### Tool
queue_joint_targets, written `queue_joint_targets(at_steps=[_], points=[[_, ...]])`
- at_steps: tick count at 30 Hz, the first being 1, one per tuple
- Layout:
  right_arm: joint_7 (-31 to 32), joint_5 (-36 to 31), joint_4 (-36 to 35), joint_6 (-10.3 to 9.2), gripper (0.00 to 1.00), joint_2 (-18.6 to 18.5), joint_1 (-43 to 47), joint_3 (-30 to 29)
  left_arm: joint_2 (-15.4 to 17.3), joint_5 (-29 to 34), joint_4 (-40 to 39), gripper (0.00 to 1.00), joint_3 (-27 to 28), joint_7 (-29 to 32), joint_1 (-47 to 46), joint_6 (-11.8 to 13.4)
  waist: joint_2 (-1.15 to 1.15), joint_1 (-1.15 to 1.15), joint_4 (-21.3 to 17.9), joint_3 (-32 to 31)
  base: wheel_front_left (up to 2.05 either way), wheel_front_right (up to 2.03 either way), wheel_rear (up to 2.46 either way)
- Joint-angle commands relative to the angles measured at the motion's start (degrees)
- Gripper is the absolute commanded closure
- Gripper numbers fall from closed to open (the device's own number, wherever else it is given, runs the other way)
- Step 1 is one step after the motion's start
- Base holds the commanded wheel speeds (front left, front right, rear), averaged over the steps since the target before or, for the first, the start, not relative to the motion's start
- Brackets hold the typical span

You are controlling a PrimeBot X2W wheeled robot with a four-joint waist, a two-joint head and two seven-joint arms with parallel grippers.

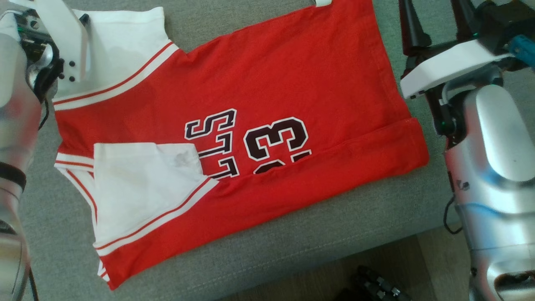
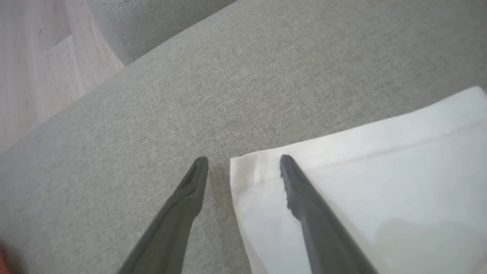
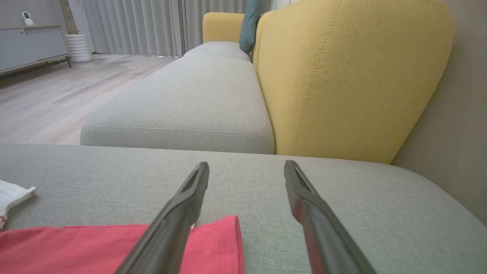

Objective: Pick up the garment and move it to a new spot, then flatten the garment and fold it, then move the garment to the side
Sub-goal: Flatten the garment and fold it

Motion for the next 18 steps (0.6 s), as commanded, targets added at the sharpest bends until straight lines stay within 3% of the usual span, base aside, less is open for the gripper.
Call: queue_joint_targets(at_steps=[1, 4, 5, 6, 11, 18], points=[[-0.6, 0.5, -1.5, 0.37, 0.00, -0.4, -1.4, -0.1, 2.4, -0.6, -0.5, 0.00, 0.3, -0.3, -2.6, 0.1, 0.00, -0.01, 0.0, 0.1, 0.00, 0.00, 0.00], [-0.5, 0.4, -1.3, 0.37, 0.00, -0.7, -1.7, -0.7, 1.7, -2.6, 0.1, 0.00, -0.2, 0.6, -2.5, 0.1, 0.00, -0.01, 0.0, 0.1, 0.00, 0.00, 0.00], [-0.4, 0.4, -1.2, 0.37, 0.00, -0.8, -1.8, -1.1, 1.3, -3.8, 0.1, 0.57, -0.6, 1.4, -2.4, 0.1, 0.00, -0.01, 0.0, 0.2, 0.00, 0.00, 0.00], [-0.3, 0.3, -1.1, 0.37, 0.00, -1.0, -1.9, -1.4, 1.0, -4.7, 0.0, 1.00, -1.2, 1.9, -2.3, 0.1, 0.00, -0.01, 0.1, 0.1, 0.00, 0.00, 0.00], [0.2, 0.2, -0.5, 0.37, 0.00, -2.2, -2.1, -2.8, 0.5, -8.4, -1.7, 1.00, -3.2, 0.6, -2.5, 0.1, 0.00, -0.01, 1.8, -0.4, 0.00, 0.00, 0.00], [1.3, 1.5, 2.4, 0.37, 0.00, -5.7, -3.2, -3.1, -0.8, -10.8, -4.3, 1.00, -3.1, -9.5, -3.0, 0.1, 0.00, -0.01, 6.0, -2.7, 0.00, 0.00, 0.00]])
